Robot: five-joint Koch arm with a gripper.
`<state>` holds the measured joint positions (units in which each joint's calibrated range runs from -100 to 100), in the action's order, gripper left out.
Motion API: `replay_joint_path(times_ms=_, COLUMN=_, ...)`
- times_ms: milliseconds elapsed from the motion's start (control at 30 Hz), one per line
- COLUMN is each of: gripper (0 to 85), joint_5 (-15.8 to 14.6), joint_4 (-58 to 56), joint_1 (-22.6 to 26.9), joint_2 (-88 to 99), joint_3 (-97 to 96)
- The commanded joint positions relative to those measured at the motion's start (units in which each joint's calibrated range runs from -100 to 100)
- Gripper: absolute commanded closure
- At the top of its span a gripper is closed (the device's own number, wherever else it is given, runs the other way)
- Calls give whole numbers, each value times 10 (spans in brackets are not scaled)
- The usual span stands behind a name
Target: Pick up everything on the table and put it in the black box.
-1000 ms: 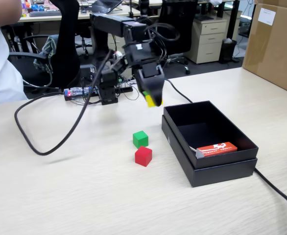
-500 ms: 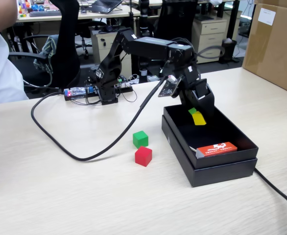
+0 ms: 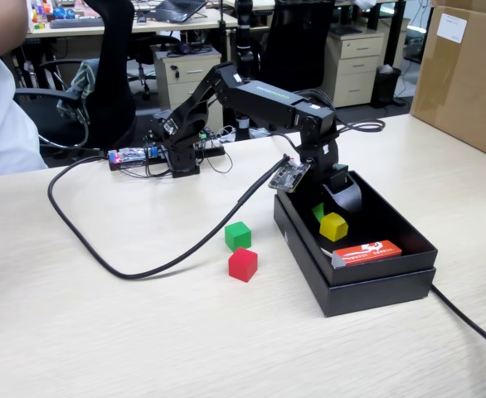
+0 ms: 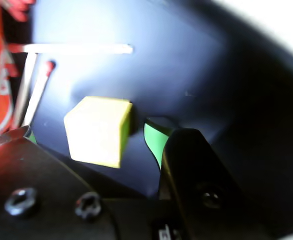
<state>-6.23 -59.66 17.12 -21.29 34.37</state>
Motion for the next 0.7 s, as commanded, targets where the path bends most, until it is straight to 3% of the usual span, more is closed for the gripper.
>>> replay_joint_path(times_ms=0, gripper=412, joint_5=-1, joint_4=-4, joint_1=0, joint_2=172, joint_3=17)
replay_joint_path(times_ms=167, gripper=412, joint_5=4, joint_4=-33, joint_1=-18, joint_2=379, joint_3=-7)
replay_joint_path(times_ms=333, gripper=403, joint_5=14, joint_4=-36, joint_1=-57, joint_2=499, joint_3=-169)
replay_joint_path(times_ms=667, gripper=387, joint_5=18, joint_4=-36, joint_1=-107, joint_2=458, joint_3=-310)
